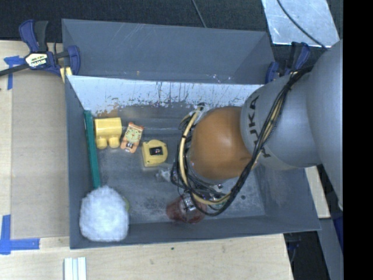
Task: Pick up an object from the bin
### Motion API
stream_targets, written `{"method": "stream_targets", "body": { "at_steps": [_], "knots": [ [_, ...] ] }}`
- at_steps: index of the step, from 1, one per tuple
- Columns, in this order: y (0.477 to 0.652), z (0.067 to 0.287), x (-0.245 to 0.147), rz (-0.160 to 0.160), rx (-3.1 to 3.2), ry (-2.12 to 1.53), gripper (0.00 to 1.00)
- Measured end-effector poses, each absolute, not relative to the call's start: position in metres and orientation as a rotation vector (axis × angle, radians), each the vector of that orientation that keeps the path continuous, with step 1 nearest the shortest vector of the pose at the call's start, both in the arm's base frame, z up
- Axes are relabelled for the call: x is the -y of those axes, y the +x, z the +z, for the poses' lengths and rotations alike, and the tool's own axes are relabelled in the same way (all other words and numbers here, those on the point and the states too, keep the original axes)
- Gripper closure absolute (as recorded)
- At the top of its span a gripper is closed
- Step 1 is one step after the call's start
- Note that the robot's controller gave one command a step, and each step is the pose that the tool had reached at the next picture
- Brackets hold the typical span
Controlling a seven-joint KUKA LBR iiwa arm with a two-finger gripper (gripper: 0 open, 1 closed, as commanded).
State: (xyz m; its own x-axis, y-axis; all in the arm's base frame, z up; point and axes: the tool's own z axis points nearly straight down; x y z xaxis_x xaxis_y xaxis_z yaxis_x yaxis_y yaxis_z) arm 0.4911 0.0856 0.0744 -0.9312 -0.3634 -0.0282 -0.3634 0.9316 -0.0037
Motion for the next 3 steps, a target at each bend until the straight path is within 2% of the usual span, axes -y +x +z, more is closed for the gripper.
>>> {"method": "stream_targets", "body": {
  "at_steps": [1,3],
  "knots": [
    [0.4894,0.0741,-0.0816,0.004,-3.125,0.005,1.0],
    [0.4886,0.0768,-0.0814,0.005,-3.122,0.179,1.0]
  ]
}}
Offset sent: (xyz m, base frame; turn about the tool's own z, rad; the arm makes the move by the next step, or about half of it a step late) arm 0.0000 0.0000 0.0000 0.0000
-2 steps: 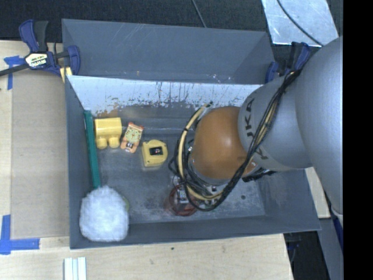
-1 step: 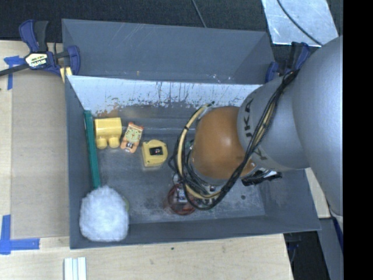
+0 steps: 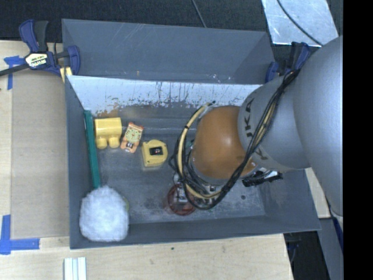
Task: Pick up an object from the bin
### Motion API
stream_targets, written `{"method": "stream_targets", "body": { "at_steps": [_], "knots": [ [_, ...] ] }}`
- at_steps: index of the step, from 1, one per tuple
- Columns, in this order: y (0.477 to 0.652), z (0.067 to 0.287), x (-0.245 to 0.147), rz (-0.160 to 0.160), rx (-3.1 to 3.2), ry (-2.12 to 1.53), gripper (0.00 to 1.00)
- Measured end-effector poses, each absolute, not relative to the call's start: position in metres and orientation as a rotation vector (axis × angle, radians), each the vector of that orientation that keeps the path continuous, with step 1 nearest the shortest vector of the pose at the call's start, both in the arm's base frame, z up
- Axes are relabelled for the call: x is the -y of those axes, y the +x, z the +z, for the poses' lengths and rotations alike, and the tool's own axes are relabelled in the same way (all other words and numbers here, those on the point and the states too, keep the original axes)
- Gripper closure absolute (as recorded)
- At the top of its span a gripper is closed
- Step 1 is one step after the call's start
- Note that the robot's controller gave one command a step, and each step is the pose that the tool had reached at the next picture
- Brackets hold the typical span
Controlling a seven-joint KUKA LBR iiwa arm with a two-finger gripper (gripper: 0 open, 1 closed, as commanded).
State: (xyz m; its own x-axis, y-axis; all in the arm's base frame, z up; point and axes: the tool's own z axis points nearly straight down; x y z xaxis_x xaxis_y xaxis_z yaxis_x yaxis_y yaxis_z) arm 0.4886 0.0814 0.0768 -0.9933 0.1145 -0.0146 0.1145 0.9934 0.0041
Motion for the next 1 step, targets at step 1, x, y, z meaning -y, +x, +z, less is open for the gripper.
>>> {"method": "stream_targets", "body": {
  "at_steps": [1],
  "knots": [
    [0.4873,0.0908,-0.0813,0.003,-3.126,0.153,1.0]
  ]
}}
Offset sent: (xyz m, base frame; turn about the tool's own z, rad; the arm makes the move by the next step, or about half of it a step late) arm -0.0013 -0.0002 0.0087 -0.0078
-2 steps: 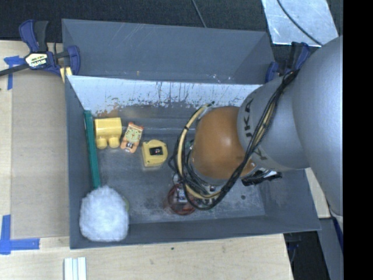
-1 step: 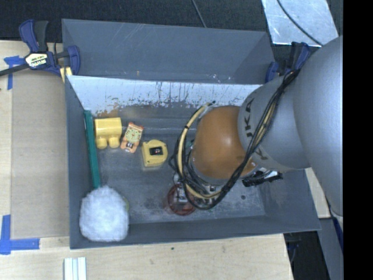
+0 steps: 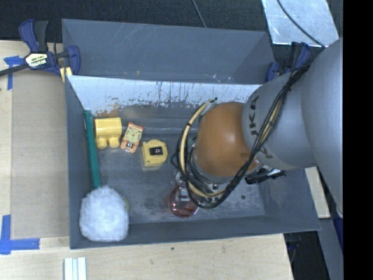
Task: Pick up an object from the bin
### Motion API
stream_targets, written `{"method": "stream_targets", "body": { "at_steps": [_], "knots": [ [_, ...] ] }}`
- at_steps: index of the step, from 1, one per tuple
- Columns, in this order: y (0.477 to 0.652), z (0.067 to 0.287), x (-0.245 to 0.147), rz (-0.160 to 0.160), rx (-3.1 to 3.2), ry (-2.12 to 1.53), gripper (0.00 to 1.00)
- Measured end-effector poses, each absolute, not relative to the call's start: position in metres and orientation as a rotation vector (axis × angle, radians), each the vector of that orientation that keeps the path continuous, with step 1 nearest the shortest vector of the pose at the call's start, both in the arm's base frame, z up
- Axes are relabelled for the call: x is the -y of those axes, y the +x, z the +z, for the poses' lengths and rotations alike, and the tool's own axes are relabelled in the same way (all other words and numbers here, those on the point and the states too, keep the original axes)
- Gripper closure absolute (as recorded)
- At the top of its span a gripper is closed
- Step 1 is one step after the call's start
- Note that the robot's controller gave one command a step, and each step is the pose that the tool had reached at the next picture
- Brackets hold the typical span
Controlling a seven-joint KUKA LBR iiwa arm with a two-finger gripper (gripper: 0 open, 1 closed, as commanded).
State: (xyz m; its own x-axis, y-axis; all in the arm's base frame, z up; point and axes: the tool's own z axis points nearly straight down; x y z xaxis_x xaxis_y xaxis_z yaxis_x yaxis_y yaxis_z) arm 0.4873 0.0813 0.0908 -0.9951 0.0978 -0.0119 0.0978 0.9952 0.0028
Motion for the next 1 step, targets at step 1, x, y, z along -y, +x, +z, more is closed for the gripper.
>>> {"method": "stream_targets", "body": {
  "at_steps": [1],
  "knots": [
    [0.4881,0.1065,-0.0814,0.005,-3.123,0.139,1.0]
  ]
}}
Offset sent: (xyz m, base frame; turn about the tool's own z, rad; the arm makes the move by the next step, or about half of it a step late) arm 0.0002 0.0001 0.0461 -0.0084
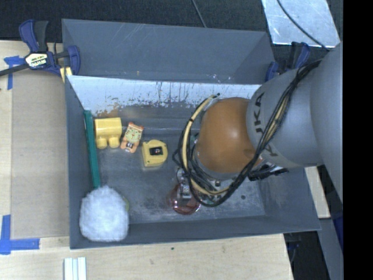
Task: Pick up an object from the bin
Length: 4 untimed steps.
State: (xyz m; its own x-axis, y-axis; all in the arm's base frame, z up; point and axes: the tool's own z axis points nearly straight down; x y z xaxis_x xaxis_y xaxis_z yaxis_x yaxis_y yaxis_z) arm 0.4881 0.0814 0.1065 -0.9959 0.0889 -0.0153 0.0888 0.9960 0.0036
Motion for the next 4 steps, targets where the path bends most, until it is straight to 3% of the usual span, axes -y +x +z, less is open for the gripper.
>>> {"method": "stream_targets", "body": {
  "at_steps": [4],
  "knots": [
    [0.489,0.137,-0.081,0.007,-3.117,0.142,1.0]
  ]
}}
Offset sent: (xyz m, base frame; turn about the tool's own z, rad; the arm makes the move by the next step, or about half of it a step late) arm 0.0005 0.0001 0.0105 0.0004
